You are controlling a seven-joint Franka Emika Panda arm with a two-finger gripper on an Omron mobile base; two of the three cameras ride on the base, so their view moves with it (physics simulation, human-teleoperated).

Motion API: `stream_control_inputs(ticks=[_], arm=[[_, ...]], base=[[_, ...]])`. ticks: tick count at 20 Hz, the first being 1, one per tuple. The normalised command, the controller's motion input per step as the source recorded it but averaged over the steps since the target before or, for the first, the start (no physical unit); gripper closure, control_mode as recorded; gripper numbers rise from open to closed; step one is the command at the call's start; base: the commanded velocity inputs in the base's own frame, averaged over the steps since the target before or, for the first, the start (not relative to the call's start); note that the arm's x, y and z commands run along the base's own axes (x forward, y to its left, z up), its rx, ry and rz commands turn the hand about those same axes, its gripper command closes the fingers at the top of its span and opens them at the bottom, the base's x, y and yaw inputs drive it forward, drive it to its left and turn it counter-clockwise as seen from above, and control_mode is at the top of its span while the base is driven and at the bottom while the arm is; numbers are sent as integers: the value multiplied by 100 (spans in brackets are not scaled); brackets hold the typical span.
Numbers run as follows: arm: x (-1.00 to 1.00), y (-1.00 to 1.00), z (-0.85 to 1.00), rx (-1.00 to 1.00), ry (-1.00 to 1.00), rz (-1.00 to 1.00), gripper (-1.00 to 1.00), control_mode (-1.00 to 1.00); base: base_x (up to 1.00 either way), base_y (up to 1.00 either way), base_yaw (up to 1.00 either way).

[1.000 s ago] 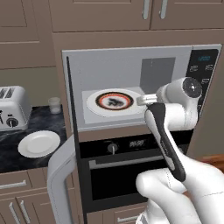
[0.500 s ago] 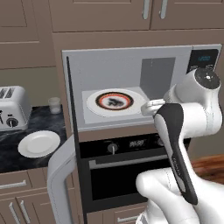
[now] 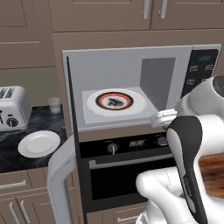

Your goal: Pick the squash from the microwave and place it on plate located on the counter.

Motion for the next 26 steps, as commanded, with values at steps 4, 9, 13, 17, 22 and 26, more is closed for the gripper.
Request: stream_control_inputs(ticks=[4,9,13,17,22,26], arm=[[-34,-31,0,0,0,0,100,-100],[-46,-32,0,0,0,0,100,-100],[-27,-13,0,0,0,0,100,100],[0,0,0,0,0,0,100,100],[0,0,0,0,0,0,100,100],[0,0,0,0,0,0,100,100]], base=[[0,0,0],[0,0,0],[-31,-15,0],[-91,-26,0],[-100,-43,35],[-58,-10,97]])
